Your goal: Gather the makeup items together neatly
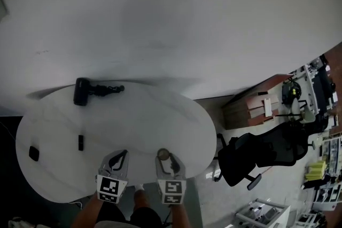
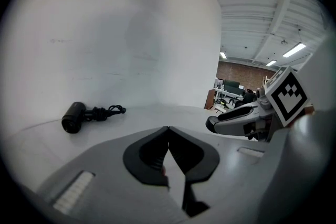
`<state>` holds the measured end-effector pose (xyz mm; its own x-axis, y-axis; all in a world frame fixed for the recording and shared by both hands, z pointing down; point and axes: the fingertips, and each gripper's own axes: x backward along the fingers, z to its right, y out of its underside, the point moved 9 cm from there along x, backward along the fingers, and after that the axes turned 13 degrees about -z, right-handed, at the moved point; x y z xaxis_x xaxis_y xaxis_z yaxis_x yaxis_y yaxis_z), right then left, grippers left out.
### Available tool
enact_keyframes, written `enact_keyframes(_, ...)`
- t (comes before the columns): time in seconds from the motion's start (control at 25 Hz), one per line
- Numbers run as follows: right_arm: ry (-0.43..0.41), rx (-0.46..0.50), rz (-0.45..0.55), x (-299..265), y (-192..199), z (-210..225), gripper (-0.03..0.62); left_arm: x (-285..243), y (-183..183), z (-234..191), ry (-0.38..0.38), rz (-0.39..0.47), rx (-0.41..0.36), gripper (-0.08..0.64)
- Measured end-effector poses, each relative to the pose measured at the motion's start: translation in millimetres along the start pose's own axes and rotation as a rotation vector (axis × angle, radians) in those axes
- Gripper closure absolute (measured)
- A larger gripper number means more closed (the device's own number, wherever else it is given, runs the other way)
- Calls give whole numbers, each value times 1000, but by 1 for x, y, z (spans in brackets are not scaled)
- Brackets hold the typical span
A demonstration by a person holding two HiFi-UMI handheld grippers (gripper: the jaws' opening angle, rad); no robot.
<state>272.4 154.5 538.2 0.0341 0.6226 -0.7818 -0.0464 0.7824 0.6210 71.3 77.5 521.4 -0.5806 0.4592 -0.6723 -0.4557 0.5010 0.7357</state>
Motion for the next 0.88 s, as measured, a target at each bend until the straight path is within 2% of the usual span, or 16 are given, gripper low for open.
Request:
enact_keyframes(0.48, 24, -63, -38, -23, 11, 86, 383, -72, -32, 51, 58, -40, -32, 549)
enact_keyframes(0.88, 7, -85, -81, -65, 19, 123, 382, -117, -33, 61, 57, -90, -53, 549)
